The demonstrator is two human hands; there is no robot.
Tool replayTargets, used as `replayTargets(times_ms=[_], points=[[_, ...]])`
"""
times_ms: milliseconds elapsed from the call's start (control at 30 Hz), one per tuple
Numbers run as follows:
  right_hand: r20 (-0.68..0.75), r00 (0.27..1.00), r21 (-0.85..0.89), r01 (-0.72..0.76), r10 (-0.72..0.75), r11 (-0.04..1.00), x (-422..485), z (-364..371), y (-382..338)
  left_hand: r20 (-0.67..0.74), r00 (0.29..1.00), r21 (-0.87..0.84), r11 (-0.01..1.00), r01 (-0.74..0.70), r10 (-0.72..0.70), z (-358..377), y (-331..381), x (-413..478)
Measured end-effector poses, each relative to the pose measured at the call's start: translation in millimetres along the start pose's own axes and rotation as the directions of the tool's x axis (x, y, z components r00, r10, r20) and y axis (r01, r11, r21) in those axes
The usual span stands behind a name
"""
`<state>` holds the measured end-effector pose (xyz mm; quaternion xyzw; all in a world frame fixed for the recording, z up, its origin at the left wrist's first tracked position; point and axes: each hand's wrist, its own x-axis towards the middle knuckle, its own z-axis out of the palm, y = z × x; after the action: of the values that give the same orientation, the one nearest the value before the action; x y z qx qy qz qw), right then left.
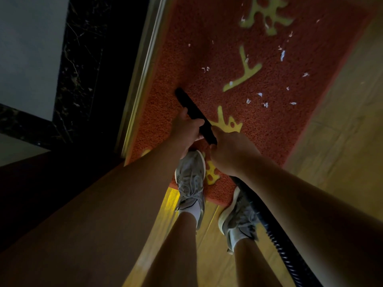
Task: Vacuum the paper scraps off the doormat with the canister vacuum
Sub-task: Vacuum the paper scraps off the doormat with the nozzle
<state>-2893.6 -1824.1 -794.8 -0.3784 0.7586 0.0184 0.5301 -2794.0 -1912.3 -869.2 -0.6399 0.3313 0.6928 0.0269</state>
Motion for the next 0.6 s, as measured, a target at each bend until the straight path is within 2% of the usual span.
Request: replayTargets(times_ms=[200,467,600], points=[[0.012,1.0,0.001,0.003,-0.003,1.0,-5.6,4.3,11.5,0.002,1.0,-0.038,0.999,0.03,-0.03,8.2,-7.1,-6.7],[-0.054,0.998,-0.002,0.042,-0.042,0.999,7.8,0.5,-5.3,-0.037,0.999,-0.029,0.999,-0.024,0.023,-7.1,9.7,-0.8],[-0.038,0.998,-0.023,0.056,-0.057,0.998,20.4,1.0,-14.3,-0.063,0.998,-0.027,0.999,-0.022,0.021,-16.4,15.4,6.2]])
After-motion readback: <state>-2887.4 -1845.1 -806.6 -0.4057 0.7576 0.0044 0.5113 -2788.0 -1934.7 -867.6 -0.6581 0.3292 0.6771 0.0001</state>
